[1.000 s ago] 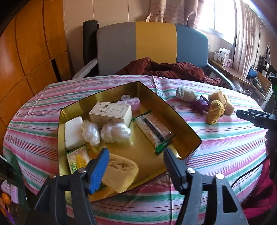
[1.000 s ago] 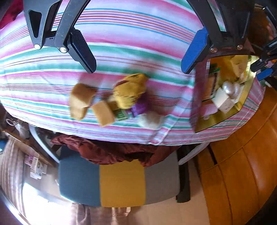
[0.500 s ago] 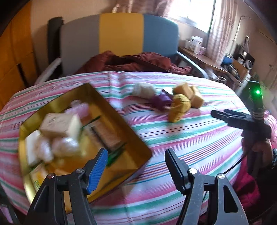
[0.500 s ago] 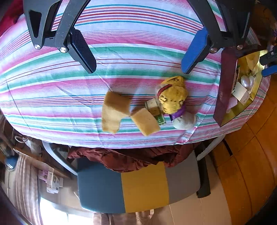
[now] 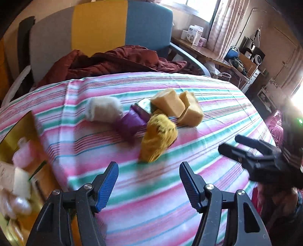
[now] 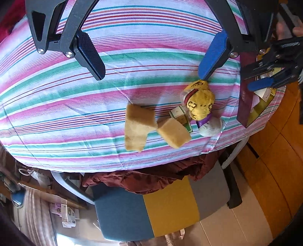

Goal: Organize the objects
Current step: 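Grasp the yellow fuzzy toy with the left tool, then grasp the yellow sponge block with the right tool while the left tool holds the toy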

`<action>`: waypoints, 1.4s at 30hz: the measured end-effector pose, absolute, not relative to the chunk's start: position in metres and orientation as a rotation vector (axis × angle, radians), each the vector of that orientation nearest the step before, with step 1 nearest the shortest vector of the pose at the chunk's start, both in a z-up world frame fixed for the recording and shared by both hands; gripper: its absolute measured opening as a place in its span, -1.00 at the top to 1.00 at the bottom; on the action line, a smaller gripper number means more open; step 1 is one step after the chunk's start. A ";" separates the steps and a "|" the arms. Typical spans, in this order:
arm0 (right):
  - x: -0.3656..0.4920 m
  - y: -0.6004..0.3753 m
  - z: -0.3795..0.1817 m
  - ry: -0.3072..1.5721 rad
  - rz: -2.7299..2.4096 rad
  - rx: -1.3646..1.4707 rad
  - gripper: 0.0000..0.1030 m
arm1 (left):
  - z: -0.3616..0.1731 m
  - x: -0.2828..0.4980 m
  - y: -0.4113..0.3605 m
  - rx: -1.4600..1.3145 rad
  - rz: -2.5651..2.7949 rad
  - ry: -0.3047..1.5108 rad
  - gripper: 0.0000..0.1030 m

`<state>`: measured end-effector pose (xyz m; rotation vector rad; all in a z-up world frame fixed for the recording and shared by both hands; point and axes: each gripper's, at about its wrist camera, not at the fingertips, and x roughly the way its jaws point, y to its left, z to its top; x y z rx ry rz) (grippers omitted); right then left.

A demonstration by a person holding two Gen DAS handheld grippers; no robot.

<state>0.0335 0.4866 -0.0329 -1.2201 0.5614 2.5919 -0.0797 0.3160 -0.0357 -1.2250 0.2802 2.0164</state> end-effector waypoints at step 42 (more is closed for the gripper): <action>0.026 0.488 -0.064 0.616 2.570 -1.323 -0.84 | -0.081 -0.036 0.309 -1.136 2.004 0.299 0.35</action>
